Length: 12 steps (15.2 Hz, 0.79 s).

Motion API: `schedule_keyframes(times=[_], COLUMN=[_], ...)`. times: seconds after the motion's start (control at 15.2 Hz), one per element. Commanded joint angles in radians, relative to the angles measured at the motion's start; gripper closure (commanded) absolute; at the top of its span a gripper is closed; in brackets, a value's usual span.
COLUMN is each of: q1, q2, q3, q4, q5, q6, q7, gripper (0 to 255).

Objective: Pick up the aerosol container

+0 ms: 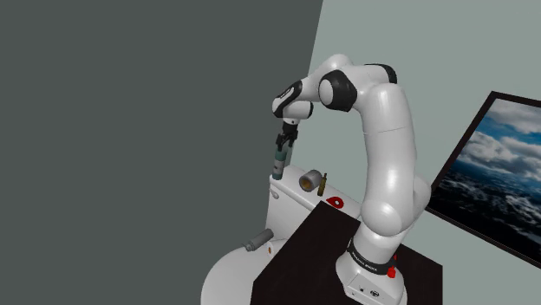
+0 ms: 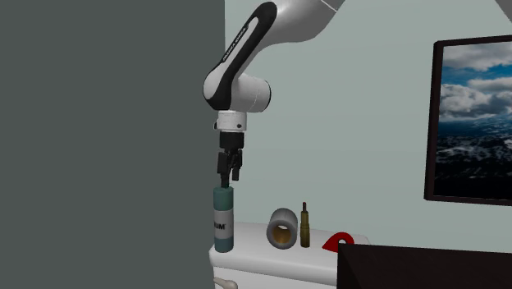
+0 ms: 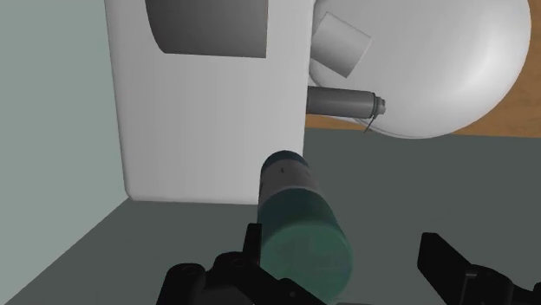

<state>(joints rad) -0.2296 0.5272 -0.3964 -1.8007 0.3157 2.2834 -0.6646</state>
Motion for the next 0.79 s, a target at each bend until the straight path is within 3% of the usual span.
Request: schedule_keyframes(times=[0.0,0.59,0.66,0.73], q1=[-0.031,-0.047,-0.048,-0.048], q2=[0.071,0.137,0.137,0.138], q3=[0.014,0.037,0.038,0.038], q4=[0.082,0.079,0.079,0.080], q5=[0.023,0.053,0.053,0.053], q6=[-0.012,0.054,0.055,0.054], q7=[-0.016,-0.037,-0.038,-0.038], gripper=[0,0,255,255])
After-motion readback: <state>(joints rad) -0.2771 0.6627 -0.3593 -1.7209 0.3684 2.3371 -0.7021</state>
